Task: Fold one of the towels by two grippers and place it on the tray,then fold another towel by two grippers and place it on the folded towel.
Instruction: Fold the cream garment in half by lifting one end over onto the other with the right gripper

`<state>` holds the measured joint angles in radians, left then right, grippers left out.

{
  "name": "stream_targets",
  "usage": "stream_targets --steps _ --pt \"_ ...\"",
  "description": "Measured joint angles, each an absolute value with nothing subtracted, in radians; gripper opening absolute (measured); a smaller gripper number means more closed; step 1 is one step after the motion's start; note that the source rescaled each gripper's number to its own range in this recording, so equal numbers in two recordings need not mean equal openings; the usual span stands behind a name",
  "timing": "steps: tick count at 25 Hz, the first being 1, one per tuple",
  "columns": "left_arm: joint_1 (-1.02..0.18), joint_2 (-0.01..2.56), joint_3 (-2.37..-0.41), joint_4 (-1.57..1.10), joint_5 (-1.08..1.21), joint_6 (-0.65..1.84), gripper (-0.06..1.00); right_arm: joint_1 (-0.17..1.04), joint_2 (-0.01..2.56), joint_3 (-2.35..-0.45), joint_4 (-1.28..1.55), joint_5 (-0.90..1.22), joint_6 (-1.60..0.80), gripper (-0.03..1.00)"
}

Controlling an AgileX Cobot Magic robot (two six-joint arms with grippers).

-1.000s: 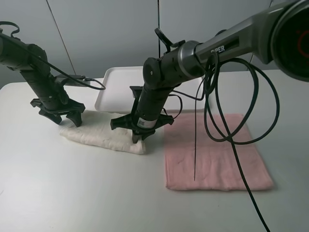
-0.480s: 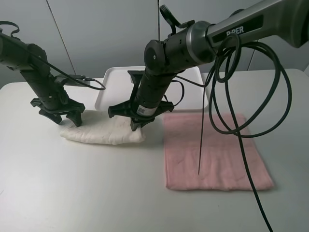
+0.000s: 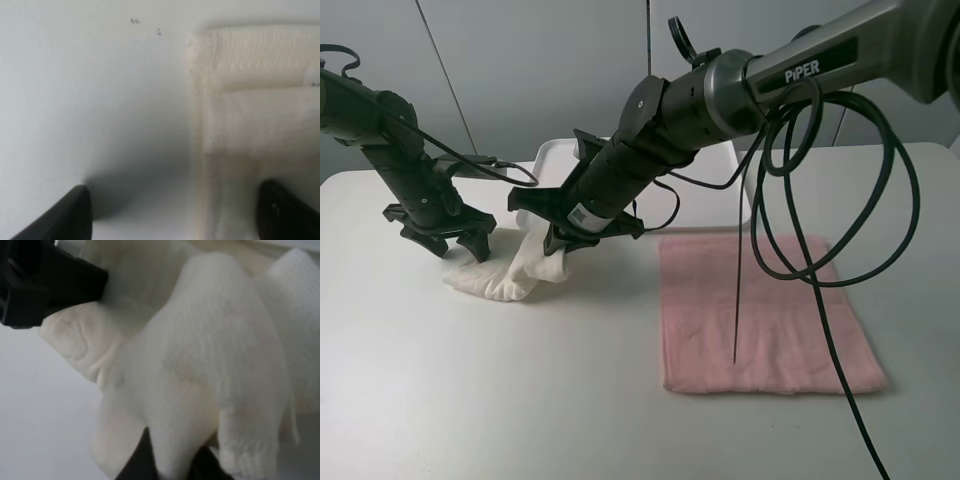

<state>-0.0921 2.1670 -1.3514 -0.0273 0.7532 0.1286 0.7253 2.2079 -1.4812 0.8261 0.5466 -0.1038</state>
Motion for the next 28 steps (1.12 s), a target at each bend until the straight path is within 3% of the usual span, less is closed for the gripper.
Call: stream_targets --steps 11,28 --pt "-0.092 2.167 -1.351 -0.036 0.753 0.131 0.86 0.737 2.316 -1.481 1.465 0.52 -0.591 0.05" --pt "-0.092 2.167 -1.351 -0.046 0.753 0.133 0.86 0.795 2.368 -1.541 1.587 0.41 -0.644 0.05"
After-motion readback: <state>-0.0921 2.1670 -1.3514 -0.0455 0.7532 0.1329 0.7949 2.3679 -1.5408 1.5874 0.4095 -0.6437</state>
